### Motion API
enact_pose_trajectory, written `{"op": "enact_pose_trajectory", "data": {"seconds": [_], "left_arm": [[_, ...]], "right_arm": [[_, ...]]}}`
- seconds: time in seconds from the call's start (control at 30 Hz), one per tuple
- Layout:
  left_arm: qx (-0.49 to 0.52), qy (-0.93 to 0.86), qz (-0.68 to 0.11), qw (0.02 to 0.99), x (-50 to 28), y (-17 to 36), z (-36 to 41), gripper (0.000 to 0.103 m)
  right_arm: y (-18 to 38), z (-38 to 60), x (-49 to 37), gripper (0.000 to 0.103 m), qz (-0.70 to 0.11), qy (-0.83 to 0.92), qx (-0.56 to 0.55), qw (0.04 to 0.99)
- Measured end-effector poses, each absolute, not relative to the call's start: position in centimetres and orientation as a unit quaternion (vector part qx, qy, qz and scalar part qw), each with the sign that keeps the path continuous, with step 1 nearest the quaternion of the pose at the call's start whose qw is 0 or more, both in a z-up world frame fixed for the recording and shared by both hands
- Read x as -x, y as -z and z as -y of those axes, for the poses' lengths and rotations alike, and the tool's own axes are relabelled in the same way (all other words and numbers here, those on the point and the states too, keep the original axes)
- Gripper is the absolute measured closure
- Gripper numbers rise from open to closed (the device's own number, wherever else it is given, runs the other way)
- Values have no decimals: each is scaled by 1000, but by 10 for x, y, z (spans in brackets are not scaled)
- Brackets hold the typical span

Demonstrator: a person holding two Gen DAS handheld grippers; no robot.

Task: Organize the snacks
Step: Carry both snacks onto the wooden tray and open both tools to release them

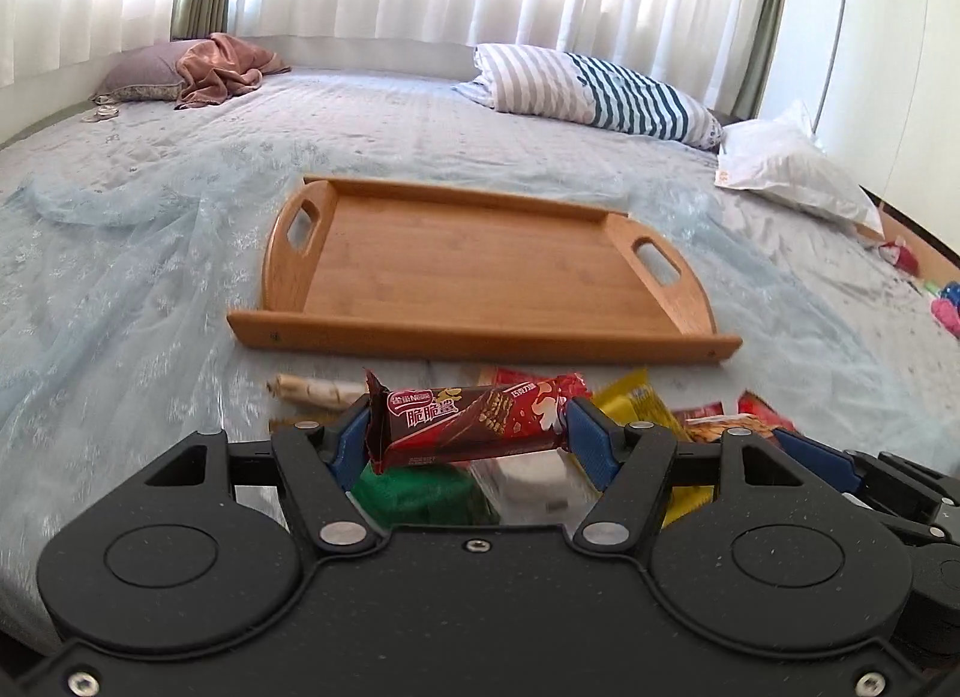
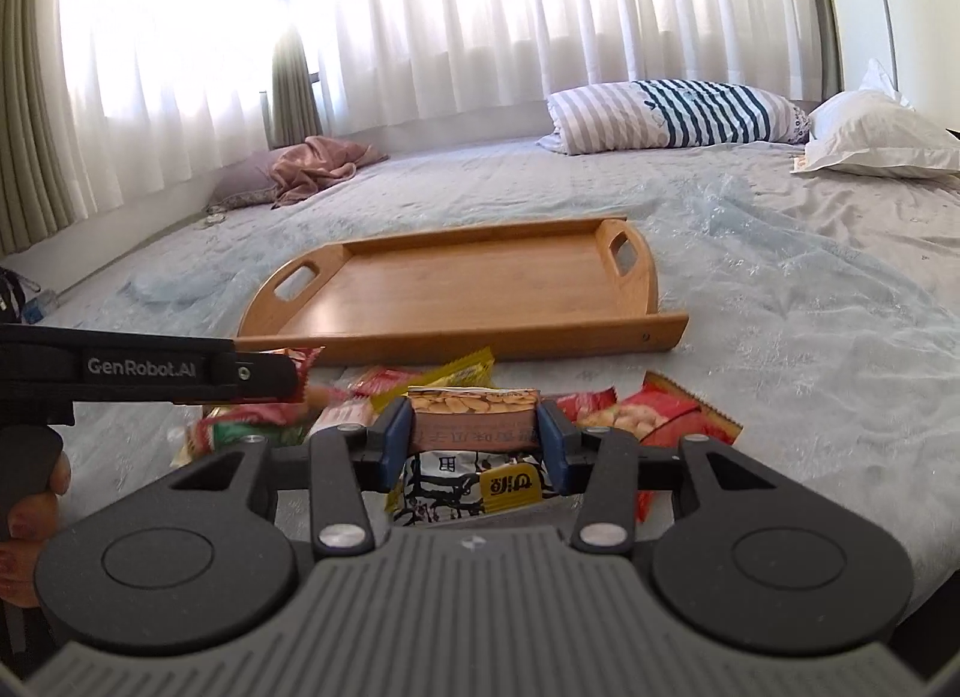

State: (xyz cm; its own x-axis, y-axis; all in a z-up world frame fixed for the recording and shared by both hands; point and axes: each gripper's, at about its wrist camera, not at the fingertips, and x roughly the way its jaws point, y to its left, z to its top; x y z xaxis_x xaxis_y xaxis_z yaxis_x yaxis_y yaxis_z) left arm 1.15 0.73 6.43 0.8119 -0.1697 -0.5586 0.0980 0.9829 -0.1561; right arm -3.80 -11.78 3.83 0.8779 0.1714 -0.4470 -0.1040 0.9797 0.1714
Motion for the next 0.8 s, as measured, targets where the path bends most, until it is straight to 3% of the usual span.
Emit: {"op": "enact_pose_trajectory", "data": {"seconds": [0.8], "left_arm": [[77, 108, -331, 934, -168, -107, -4, 38]], "right_arm": [[-77, 169, -116, 54, -244, -72, -138, 957]]}}
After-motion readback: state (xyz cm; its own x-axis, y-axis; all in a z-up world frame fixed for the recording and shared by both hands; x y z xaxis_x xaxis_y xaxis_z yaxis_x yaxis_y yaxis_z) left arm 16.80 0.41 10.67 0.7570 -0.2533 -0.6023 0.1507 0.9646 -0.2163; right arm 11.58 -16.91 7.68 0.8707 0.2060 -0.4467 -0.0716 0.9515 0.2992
